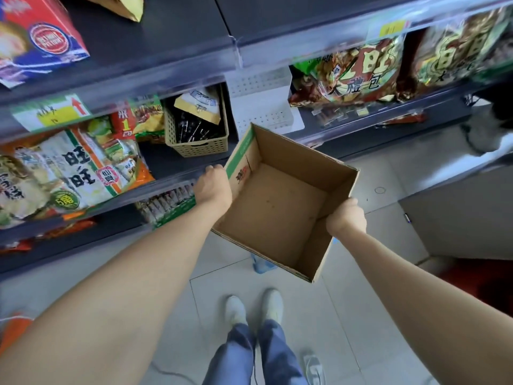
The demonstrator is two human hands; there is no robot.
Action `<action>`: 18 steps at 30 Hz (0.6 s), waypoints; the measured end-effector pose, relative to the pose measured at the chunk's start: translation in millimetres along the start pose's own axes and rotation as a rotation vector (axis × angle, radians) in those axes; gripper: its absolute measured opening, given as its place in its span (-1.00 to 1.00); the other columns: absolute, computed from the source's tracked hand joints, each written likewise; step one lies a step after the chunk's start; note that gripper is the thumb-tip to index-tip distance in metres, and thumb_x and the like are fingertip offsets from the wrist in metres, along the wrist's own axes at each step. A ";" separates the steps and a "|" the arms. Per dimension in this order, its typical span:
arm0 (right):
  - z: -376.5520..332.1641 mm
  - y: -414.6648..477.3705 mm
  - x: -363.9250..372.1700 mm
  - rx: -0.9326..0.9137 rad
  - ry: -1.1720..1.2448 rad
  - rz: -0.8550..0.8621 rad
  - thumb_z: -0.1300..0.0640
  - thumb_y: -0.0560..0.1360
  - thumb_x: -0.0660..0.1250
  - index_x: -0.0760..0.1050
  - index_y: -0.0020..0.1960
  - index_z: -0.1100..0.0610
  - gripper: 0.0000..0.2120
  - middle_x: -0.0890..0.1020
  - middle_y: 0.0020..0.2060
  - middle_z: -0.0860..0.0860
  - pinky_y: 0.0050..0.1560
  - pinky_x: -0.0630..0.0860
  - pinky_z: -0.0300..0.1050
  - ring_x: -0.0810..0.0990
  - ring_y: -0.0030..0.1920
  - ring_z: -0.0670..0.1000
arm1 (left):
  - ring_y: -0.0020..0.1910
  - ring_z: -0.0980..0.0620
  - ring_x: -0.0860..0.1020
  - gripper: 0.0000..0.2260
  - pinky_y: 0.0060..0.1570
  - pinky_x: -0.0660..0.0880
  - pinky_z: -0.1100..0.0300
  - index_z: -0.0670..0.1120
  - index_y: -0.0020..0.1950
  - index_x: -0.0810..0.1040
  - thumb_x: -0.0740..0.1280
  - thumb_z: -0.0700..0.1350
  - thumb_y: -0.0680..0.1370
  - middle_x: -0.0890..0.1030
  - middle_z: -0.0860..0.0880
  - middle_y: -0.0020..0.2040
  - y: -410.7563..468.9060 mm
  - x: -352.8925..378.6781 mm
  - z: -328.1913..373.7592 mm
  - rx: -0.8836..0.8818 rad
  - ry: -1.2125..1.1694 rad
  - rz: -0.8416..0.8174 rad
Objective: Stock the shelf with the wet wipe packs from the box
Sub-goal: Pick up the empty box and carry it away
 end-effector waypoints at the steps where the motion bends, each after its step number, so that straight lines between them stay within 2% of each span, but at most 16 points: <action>1: -6.0 -6.8 -3.6 -0.025 -0.007 0.003 0.33 0.52 0.15 0.19 0.31 0.31 -0.63 0.45 0.23 0.28 0.21 0.43 0.06 0.45 0.26 0.28 | 0.14 -0.20 0.53 -0.75 -0.02 0.49 0.00 -0.23 0.19 0.44 0.19 -0.40 0.53 0.51 -0.21 0.17 -2.6 -6.2 -6.6 -0.018 -0.011 0.011; 7: -49.9 -65.9 -24.1 -0.173 -0.055 0.028 0.31 0.53 0.14 0.19 0.32 0.28 -0.63 0.48 0.22 0.26 0.19 0.44 0.07 0.47 0.24 0.27 | 0.14 -0.20 0.52 -0.73 -0.01 0.48 0.00 -0.24 0.20 0.44 0.21 -0.39 0.52 0.51 -0.22 0.15 -32.7 -64.8 -60.7 -0.172 -0.075 0.059; 13: -111.9 -141.2 -27.6 -0.440 -0.177 0.016 0.33 0.52 0.13 0.16 0.40 0.33 -0.54 0.47 0.26 0.25 0.19 0.46 0.04 0.47 0.27 0.24 | 0.10 -0.17 0.57 -0.74 -0.03 0.51 0.05 -0.22 0.17 0.51 0.13 -0.39 0.55 0.59 -0.19 0.10 -86.5 -134.3 -142.3 -0.397 -0.092 0.124; 16: -142.6 -183.5 -19.7 -0.625 -0.263 -0.038 0.32 0.50 0.16 0.34 0.28 0.35 -0.65 0.53 0.19 0.26 0.07 0.49 -0.03 0.52 0.22 0.23 | 0.12 -0.16 0.57 -0.76 -0.02 0.49 0.05 -0.21 0.10 0.55 0.16 -0.38 0.54 0.60 -0.18 0.11 -126.0 -158.5 -189.6 -0.542 -0.130 0.124; 18: -158.8 -211.5 -7.9 -0.750 -0.327 -0.128 0.30 0.48 0.19 0.48 0.16 0.33 -0.73 0.59 0.10 0.25 -0.02 0.50 -0.07 0.58 0.14 0.21 | 0.16 -0.18 0.55 -0.76 0.02 0.50 0.05 -0.20 0.13 0.54 0.19 -0.36 0.53 0.59 -0.19 0.15 -157.8 -168.6 -220.2 -0.646 -0.168 0.130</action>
Point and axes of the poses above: each hand's wrist, its own y-axis towards the middle knuckle, its own x-axis out of the palm, z = x × y, the point moved 1 cm from there along y, towards the middle knuckle
